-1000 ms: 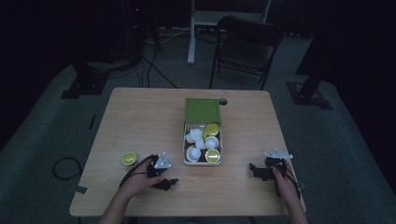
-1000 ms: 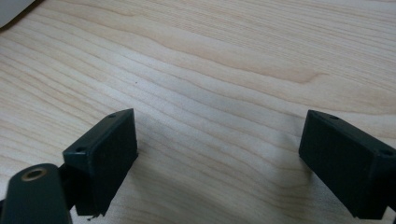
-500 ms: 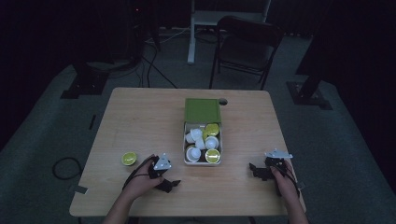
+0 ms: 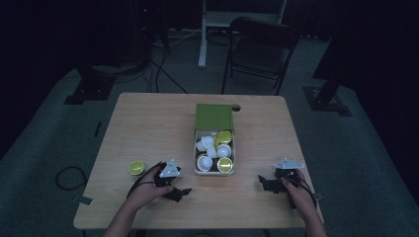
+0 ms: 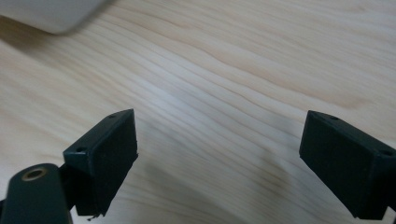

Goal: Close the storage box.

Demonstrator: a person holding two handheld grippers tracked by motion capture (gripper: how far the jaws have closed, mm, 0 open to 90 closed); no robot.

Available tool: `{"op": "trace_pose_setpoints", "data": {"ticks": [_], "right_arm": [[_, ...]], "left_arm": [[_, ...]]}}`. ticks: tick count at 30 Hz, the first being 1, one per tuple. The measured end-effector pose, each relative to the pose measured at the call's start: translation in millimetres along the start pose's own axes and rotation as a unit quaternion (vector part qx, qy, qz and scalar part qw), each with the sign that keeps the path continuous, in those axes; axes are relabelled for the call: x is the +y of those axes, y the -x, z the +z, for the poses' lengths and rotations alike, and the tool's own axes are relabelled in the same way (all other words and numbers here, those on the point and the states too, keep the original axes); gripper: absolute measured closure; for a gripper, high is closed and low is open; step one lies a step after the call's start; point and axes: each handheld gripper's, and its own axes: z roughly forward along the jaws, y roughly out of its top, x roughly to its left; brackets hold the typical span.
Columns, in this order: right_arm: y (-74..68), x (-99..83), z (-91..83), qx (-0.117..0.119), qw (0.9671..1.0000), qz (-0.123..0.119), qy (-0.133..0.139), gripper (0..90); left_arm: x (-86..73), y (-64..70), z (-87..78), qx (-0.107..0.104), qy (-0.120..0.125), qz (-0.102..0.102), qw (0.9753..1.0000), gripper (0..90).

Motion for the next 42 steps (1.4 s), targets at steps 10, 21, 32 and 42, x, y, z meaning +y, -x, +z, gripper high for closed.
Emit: {"op": "trace_pose_setpoints", "data": {"ticks": [10,21,32,42], "right_arm": [[-14.7,22.1,-11.4,0.076,0.9955,0.01,0.056,10.9],[-32.3,45.4,-10.7,0.164,0.9784,0.006,0.126,10.9],[-42.5,57.7,2.0,0.18,0.9736,-0.007,0.14,11.0],[-42.6,65.4,15.5,0.18,0.974,-0.012,0.137,13.2]], "left_arm": [[13.1,-3.8,-7.0,0.027,0.085,-0.022,0.9957,9.2],[25.1,-10.4,-11.8,0.053,0.144,-0.027,0.9878,9.2],[31.4,-13.8,-4.6,0.063,0.154,-0.036,0.9854,9.2],[36.3,-21.7,-2.5,0.075,0.158,-0.04,0.9838,9.2]]}}
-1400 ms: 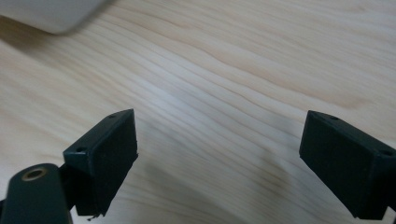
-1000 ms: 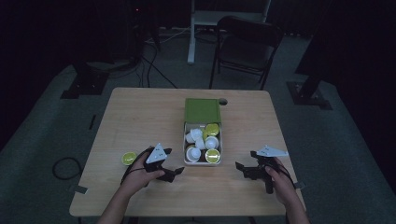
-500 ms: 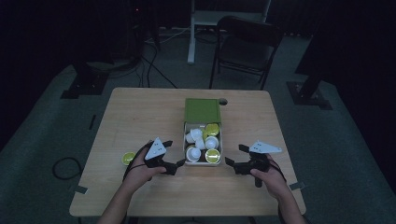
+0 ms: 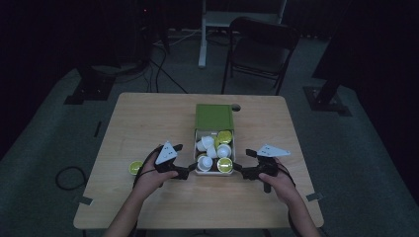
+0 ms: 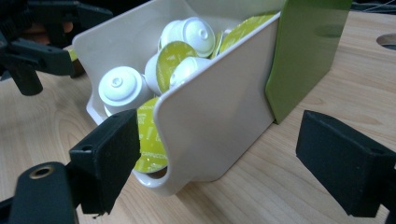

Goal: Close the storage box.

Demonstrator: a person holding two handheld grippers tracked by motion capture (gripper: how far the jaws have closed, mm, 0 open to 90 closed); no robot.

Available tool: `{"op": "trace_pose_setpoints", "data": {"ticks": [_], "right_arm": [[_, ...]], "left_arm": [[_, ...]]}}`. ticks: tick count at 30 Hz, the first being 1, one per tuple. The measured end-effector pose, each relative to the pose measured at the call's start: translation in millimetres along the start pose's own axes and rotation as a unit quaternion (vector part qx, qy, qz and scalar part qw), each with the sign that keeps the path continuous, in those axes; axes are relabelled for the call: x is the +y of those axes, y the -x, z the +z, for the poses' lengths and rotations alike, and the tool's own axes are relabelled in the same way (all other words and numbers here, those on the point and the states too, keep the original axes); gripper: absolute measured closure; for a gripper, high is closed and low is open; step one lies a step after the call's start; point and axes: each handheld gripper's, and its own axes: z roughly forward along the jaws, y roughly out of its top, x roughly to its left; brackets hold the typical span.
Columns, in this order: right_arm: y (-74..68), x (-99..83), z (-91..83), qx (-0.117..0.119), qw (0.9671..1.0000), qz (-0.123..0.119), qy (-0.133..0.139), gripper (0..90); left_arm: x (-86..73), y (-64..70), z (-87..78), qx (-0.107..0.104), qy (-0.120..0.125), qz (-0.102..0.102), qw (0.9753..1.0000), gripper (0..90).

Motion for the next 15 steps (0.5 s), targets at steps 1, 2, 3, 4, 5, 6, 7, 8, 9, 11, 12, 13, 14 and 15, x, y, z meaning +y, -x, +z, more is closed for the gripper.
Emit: {"op": "trace_pose_setpoints", "data": {"ticks": [1,2,3,4,5,6,7,8,9,11,12,13,14,15], "right_arm": [[0.5,-0.5,1.2,0.0,1.0,0.001,-0.002,13.2],[0.9,-1.1,2.1,0.0,1.0,0.002,-0.003,13.2],[1.4,-1.6,2.8,0.0,1.0,0.005,-0.003,13.2],[2.1,-1.9,3.4,-0.002,1.0,0.008,-0.004,13.2],[3.2,-2.2,3.7,-0.004,0.9999,0.009,-0.003,13.2],[4.3,-2.2,3.7,-0.006,0.9999,0.011,-0.001,13.2],[5.7,-2.0,3.7,-0.01,0.9999,0.01,0.0,12.1],[6.8,-1.9,3.7,-0.009,0.9999,0.01,-0.002,11.9],[7.2,-1.9,3.9,-0.008,0.9999,0.009,-0.002,11.9],[7.4,-1.4,4.6,-0.009,0.9999,0.009,-0.004,11.5],[7.3,-1.0,4.8,-0.009,0.9999,0.008,-0.003,11.5],[7.5,-0.8,5.1,-0.01,0.9999,0.007,-0.003,11.5],[7.9,-0.7,5.2,-0.01,0.9999,0.009,-0.003,11.5],[8.2,-0.8,5.3,-0.011,0.9999,0.01,-0.002,11.5]], "left_arm": [[0.1,-0.9,0.6,0.001,0.0,-0.001,1.0,9.2],[0.1,-1.7,1.4,-0.001,0.0,-0.001,1.0,9.2],[0.0,-2.4,2.1,0.001,0.0,-0.002,1.0,9.2],[-0.1,-3.2,2.8,0.004,0.0,-0.001,1.0,9.2],[-0.3,-3.9,3.5,0.004,0.0,-0.003,1.0,9.3],[-0.3,-4.7,3.9,0.006,-0.001,-0.004,1.0,9.2],[-0.2,-5.6,4.2,0.009,0.0,-0.003,1.0,9.2],[-0.2,-6.3,4.5,0.007,0.001,-0.005,1.0,9.2],[-0.4,-6.7,4.9,0.006,0.001,-0.006,1.0,9.2],[-0.7,-6.9,5.8,0.007,0.002,-0.009,0.9999,9.2],[-0.5,-7.1,6.0,0.007,0.001,-0.01,0.9999,9.1],[-0.2,-7.2,6.0,0.008,0.0,-0.009,0.9999,9.2],[0.1,-7.4,6.2,0.009,-0.001,-0.009,0.9999,9.1],[0.1,-7.4,6.2,0.009,-0.001,-0.009,0.9999,9.2]]}}
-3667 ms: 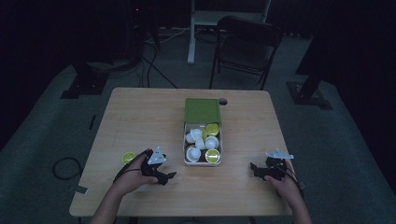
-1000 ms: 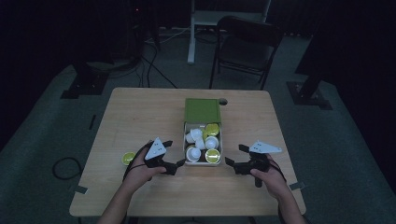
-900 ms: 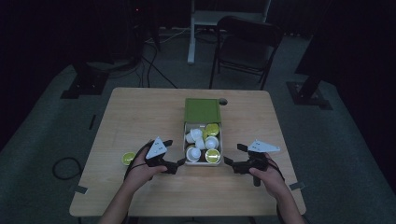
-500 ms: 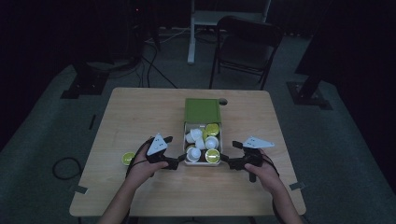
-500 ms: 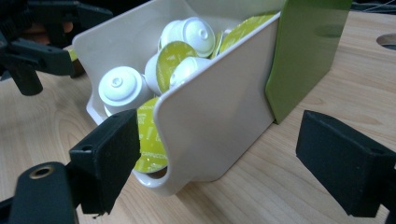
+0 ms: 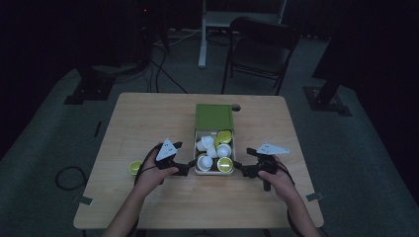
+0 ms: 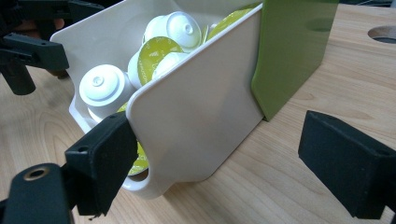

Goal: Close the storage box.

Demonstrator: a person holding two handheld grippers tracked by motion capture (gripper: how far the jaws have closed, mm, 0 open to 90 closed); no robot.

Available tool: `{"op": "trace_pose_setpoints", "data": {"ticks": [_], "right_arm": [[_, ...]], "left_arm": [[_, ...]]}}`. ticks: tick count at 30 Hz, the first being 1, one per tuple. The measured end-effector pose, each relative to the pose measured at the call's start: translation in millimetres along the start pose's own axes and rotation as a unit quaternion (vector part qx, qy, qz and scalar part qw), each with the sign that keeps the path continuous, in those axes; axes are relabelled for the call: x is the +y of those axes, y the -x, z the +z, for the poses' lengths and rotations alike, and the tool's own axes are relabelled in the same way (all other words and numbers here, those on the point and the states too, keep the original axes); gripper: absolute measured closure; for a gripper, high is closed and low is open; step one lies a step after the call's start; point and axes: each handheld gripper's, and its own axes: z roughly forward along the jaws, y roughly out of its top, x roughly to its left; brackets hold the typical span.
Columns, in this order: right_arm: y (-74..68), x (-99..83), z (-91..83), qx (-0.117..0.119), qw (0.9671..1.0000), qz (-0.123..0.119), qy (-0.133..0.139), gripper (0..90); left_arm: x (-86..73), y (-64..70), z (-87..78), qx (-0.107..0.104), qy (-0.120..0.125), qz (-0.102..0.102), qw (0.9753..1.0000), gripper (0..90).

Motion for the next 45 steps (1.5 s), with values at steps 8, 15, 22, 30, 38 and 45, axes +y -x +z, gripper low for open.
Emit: {"op": "trace_pose_setpoints", "data": {"ticks": [8,15,22,30,38,45], "right_arm": [[1.6,0.4,1.3,-0.002,1.0,0.007,0.001,11.5],[3.1,0.7,3.1,-0.004,0.9999,0.009,0.003,11.5],[4.6,2.4,4.7,-0.01,0.9999,0.008,0.003,11.5],[4.7,3.4,6.8,-0.013,0.9999,0.007,0.003,11.5],[5.6,5.7,9.3,-0.018,0.9998,0.007,0.002,11.5],[8.4,6.5,11.1,-0.018,0.9998,0.011,0.002,11.4]], "left_arm": [[3.2,-2.3,2.3,0.002,-0.005,0.008,1.0,9.1],[3.2,-5.0,3.9,0.001,-0.006,0.0,1.0,9.2],[4.1,-8.5,6.9,0.001,-0.005,-0.003,1.0,9.1],[4.7,-12.3,8.5,0.002,-0.007,-0.007,0.9999,9.1],[5.9,-16.5,10.7,0.002,-0.009,-0.009,0.9999,9.1],[6.0,-18.9,12.6,0.002,-0.008,-0.013,0.9999,9.1]]}}
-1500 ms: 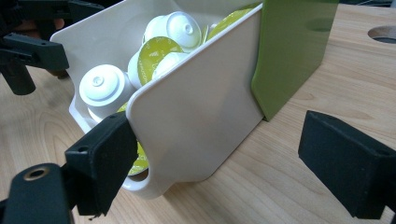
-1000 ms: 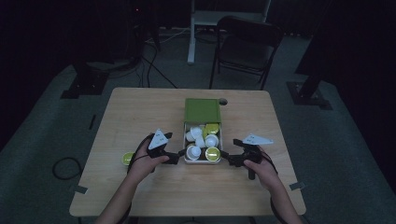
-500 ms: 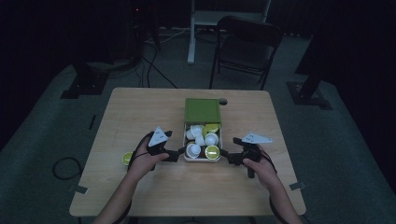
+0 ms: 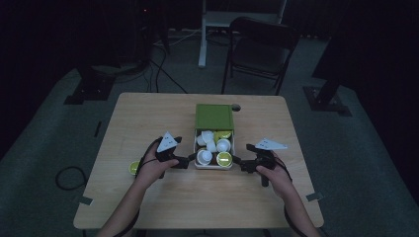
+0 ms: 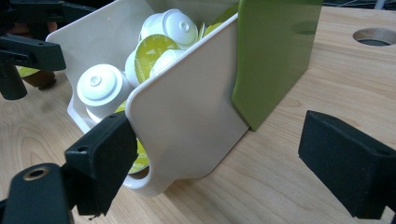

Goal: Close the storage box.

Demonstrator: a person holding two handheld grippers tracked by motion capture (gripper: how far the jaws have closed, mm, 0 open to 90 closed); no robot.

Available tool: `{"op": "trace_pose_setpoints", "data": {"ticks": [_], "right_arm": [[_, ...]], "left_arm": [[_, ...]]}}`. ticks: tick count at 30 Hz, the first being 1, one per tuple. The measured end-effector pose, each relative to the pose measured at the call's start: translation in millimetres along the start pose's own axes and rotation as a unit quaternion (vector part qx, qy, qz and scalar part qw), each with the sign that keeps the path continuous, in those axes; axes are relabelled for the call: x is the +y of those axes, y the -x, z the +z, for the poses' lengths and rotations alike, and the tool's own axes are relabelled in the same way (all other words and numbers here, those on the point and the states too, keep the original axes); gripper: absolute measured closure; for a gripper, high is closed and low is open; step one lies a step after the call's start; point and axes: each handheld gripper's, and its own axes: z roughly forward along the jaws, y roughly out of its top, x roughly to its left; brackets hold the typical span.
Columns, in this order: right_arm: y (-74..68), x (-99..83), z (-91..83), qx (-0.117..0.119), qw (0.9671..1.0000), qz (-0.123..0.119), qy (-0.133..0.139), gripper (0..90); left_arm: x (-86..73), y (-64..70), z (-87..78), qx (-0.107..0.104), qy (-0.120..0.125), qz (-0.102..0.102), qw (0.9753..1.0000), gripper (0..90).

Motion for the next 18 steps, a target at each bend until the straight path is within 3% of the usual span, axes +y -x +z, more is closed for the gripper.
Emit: {"op": "trace_pose_setpoints", "data": {"ticks": [18], "right_arm": [[4.1,4.0,6.3,-0.002,1.0,0.004,-0.002,11.4]], "left_arm": [[2.7,-7.0,4.9,0.003,-0.002,0.0,1.0,9.1]]}}
